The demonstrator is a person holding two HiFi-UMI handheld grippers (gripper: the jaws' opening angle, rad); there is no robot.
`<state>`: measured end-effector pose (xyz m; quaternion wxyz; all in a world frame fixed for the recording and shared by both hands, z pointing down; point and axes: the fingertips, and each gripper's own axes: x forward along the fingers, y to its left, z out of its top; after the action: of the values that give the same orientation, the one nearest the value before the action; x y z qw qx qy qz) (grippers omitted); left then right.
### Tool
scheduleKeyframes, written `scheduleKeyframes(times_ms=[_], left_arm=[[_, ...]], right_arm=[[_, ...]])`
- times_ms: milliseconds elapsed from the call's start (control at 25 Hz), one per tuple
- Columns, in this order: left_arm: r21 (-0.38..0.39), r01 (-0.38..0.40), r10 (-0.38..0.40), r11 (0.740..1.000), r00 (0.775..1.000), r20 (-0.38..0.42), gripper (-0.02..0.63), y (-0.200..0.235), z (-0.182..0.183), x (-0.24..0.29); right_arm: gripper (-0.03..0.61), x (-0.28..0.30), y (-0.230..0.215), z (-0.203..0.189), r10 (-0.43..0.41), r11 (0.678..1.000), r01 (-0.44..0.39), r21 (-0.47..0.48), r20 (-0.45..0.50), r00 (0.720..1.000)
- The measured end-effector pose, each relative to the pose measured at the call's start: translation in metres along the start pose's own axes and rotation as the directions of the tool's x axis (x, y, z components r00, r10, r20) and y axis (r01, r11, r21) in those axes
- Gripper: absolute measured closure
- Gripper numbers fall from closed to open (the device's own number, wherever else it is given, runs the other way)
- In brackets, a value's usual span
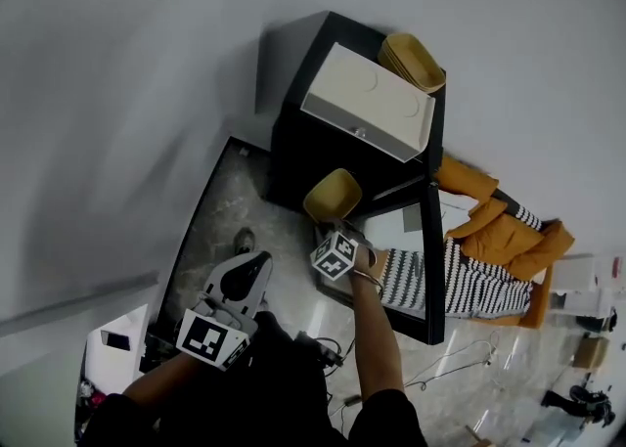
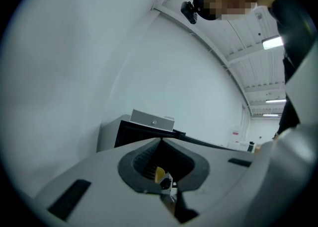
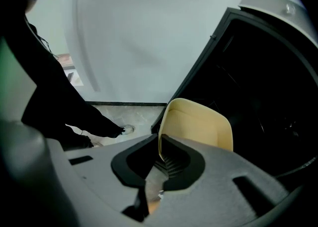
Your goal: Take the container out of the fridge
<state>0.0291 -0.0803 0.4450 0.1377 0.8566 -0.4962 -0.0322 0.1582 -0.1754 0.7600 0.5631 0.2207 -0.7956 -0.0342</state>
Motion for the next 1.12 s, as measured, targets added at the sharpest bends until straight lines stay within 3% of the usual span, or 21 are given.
scheduleKeyframes(times_ms=[640,1120], left_arm=[[0.045,-0.098,0.098,0.994,0.995,-0.009,0.607,-0.037,0.017,-0.061],[0.043,-0.080,0.081,0.996,0.996,-0.032,0.607,-0.024,0.022,-0.073]], right_arm=[[0.565,-0.079,0.078,0.007,0.063,0.998,-0.062,-0.009,0.051,0.997],[0.565,-0.124,0.108,0.018,0.054,0.998,-0.055,0.022,0.038,0.998]])
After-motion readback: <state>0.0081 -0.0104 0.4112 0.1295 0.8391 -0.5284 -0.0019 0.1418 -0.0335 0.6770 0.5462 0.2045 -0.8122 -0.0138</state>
